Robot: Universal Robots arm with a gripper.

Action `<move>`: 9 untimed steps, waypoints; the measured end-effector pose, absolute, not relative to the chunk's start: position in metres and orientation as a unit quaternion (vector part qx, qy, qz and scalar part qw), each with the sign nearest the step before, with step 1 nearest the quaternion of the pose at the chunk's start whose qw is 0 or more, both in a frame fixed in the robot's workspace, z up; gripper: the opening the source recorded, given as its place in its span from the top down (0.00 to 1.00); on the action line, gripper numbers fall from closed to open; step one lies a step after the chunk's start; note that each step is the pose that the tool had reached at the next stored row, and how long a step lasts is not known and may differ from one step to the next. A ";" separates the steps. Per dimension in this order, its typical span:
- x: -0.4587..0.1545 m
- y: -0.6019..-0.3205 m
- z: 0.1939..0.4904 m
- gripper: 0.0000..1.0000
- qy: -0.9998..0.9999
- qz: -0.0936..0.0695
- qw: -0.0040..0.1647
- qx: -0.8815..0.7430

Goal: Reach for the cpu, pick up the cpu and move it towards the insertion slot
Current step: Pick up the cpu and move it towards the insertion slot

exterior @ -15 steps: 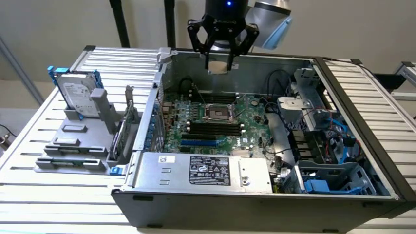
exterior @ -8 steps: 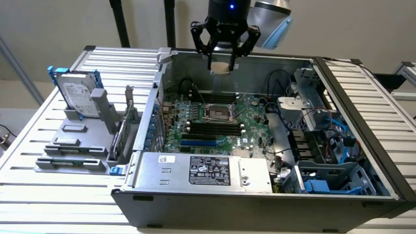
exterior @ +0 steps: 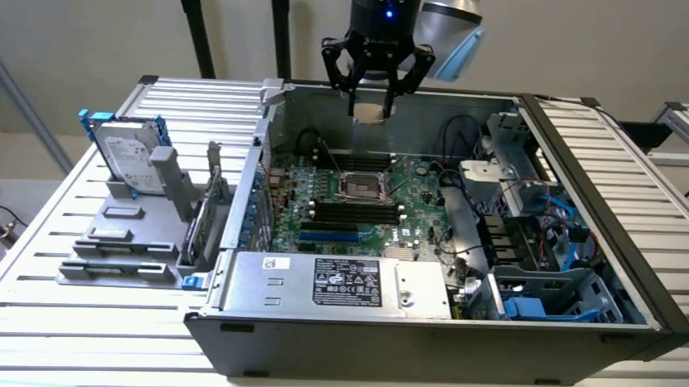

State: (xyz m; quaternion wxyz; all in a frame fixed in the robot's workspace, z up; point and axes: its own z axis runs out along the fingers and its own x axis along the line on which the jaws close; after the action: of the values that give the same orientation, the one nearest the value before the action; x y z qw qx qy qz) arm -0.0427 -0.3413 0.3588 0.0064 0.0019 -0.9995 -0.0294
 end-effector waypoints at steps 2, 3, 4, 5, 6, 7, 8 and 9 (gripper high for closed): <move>-0.041 -0.339 0.358 0.46 -1.000 -0.029 0.006 0.002; -0.041 -0.338 0.358 0.46 -1.000 -0.029 0.006 0.002; -0.040 -0.337 0.357 0.46 -1.000 -0.029 0.006 0.002; -0.040 -0.336 0.357 0.46 -1.000 -0.029 0.006 0.002; -0.039 -0.335 0.357 0.46 -1.000 -0.029 0.006 0.002; -0.039 -0.335 0.356 0.46 -1.000 -0.029 0.006 0.002; -0.039 -0.335 0.357 0.46 -1.000 -0.029 0.006 0.002; -0.039 -0.335 0.357 0.46 -1.000 -0.029 0.006 0.002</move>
State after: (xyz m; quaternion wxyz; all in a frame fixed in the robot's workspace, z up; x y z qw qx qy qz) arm -0.0390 -0.3348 0.3565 0.0064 0.0020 -0.9995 -0.0294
